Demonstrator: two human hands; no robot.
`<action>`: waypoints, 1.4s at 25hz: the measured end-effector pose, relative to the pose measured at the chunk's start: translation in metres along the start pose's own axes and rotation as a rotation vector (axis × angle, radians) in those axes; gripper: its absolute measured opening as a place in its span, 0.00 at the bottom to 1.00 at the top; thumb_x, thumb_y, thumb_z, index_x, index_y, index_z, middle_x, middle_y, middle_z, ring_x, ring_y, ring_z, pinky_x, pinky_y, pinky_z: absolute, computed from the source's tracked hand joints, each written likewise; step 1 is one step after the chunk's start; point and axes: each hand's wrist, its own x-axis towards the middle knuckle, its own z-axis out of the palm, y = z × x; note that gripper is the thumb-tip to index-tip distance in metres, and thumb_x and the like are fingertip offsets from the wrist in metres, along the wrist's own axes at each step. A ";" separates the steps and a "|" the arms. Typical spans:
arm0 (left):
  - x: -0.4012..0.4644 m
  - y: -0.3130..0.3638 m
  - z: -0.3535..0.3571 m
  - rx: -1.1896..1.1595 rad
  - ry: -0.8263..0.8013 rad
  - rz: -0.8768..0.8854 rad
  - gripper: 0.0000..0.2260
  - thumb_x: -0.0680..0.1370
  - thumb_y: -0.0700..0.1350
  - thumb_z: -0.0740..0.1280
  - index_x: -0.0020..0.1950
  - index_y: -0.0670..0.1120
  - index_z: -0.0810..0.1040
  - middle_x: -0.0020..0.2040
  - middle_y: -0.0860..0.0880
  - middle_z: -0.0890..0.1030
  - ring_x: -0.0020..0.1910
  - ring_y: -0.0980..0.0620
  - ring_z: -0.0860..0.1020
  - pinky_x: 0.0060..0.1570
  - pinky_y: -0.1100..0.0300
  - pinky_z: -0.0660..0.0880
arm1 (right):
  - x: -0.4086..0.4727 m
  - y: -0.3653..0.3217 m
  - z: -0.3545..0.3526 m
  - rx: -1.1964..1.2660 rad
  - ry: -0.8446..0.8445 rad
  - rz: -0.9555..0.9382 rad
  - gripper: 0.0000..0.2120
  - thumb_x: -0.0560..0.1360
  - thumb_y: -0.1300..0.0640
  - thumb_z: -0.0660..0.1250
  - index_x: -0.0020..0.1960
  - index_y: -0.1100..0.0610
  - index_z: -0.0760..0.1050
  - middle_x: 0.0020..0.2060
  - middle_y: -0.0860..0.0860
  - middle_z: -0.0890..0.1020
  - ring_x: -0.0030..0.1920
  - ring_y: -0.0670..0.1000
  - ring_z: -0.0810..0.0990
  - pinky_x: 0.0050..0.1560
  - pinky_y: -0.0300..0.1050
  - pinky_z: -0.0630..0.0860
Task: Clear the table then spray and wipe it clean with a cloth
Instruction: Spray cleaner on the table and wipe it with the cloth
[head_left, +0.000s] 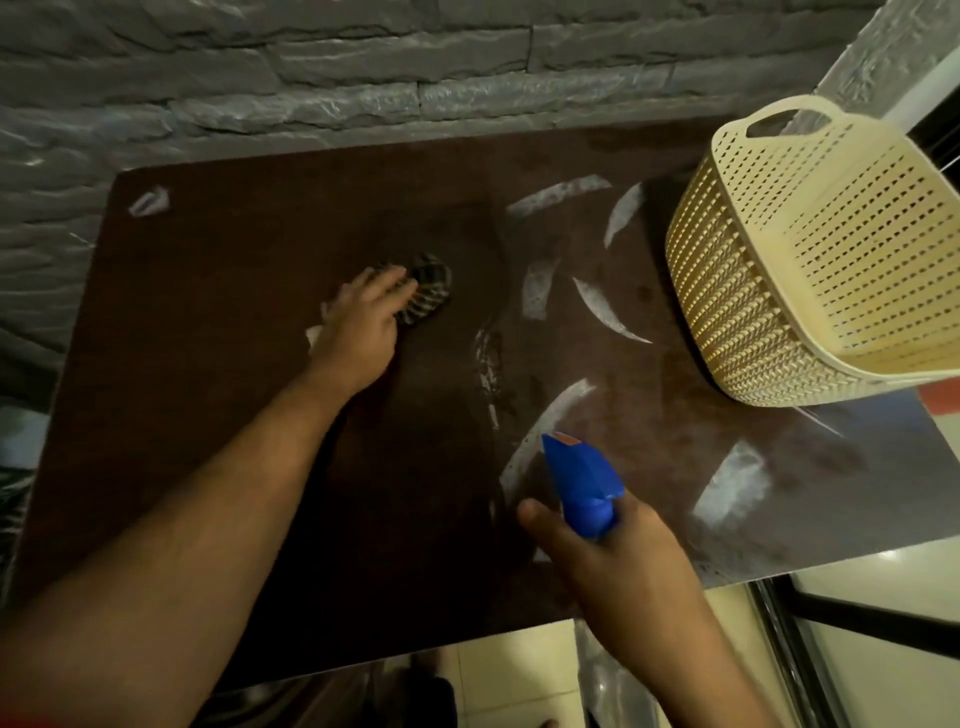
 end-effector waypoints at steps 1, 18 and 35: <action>-0.030 0.018 0.008 -0.007 -0.057 0.126 0.23 0.79 0.35 0.56 0.73 0.50 0.67 0.75 0.52 0.63 0.76 0.47 0.56 0.74 0.45 0.51 | -0.004 0.002 0.001 0.011 -0.028 0.007 0.15 0.68 0.36 0.70 0.40 0.46 0.72 0.32 0.49 0.81 0.33 0.48 0.80 0.36 0.43 0.74; -0.094 -0.014 -0.001 -0.026 -0.128 0.269 0.24 0.77 0.34 0.57 0.69 0.55 0.70 0.72 0.58 0.65 0.75 0.55 0.55 0.75 0.52 0.45 | -0.025 0.005 -0.010 0.031 -0.110 0.033 0.18 0.67 0.33 0.68 0.48 0.43 0.72 0.37 0.47 0.83 0.39 0.46 0.82 0.42 0.41 0.74; -0.049 -0.033 -0.014 0.014 -0.011 -0.054 0.24 0.78 0.34 0.55 0.71 0.51 0.69 0.75 0.52 0.64 0.77 0.46 0.51 0.73 0.42 0.47 | -0.036 0.020 -0.009 -0.034 -0.109 0.009 0.20 0.64 0.29 0.65 0.44 0.43 0.71 0.36 0.48 0.84 0.38 0.47 0.82 0.44 0.46 0.79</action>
